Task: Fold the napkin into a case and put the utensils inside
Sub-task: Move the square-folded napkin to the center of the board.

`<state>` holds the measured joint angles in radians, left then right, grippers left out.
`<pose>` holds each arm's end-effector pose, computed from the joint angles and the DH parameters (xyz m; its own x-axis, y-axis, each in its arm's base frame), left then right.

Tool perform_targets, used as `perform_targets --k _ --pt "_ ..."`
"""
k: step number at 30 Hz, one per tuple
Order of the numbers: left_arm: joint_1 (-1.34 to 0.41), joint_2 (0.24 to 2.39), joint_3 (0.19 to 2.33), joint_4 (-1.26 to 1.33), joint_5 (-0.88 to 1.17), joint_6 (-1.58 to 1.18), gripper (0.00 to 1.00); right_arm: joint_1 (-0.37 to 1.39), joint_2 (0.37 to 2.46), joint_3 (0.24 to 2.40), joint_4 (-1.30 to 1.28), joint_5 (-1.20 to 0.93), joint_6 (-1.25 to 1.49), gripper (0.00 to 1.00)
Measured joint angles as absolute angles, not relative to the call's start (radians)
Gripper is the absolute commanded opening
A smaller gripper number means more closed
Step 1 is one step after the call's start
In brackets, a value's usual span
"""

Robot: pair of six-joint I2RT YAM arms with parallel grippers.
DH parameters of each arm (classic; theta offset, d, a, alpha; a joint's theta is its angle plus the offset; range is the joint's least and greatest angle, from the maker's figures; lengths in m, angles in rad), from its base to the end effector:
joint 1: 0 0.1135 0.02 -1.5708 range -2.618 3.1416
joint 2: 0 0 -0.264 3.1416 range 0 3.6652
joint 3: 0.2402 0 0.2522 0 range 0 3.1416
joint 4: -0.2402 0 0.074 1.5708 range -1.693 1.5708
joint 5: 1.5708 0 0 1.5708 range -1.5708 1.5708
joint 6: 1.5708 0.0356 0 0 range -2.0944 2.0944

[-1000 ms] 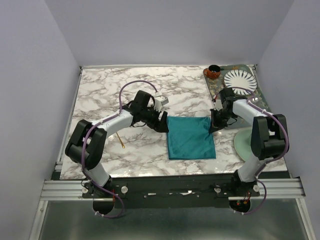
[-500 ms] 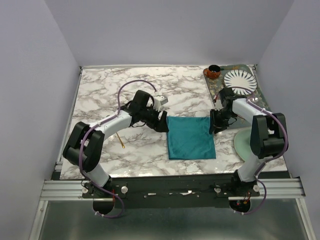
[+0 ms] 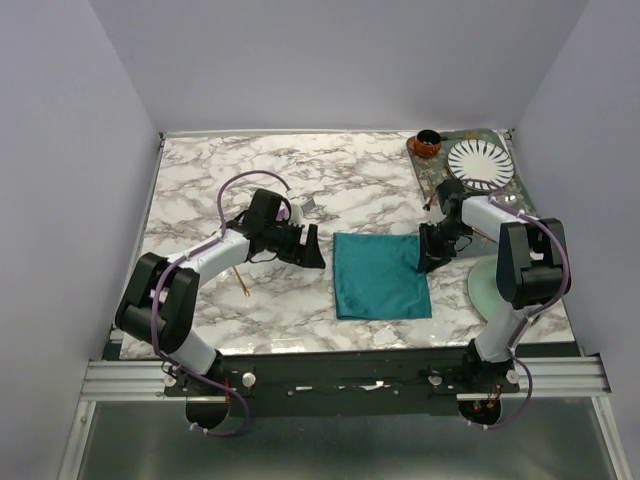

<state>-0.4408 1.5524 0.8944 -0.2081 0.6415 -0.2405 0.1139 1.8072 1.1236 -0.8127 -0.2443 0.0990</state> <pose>0.2731 -0.1524 0.1970 -0.8341 0.1825 -0.5206 0.5084 0.6205 -0.5970 0.3147 0.0447 0.1537 -0.9986 -0.0177 -0.0502 -0.0296 0.9685 0.2474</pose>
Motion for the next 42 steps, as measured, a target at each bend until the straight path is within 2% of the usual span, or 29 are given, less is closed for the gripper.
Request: perform_targets --k 1,4,10,23,42 --pt "-0.432 1.551 0.888 -0.207 0.641 -0.251 0.81 0.113 1.809 1.124 -0.812 -0.250 0.100 0.22" --pt "-0.398 1.546 0.867 -0.203 0.643 -0.275 0.79 0.108 1.820 1.126 -0.812 -0.281 0.106 0.10" --pt "-0.285 1.545 0.852 -0.198 0.662 -0.309 0.78 0.110 1.843 1.126 -0.803 -0.382 0.144 0.01" --pt "-0.135 1.545 0.856 -0.196 0.686 -0.296 0.76 0.233 1.904 1.163 -0.727 -0.516 0.305 0.01" --pt "-0.112 1.547 0.856 -0.114 0.700 -0.290 0.75 0.137 1.965 1.222 -0.688 -0.521 0.426 0.00"
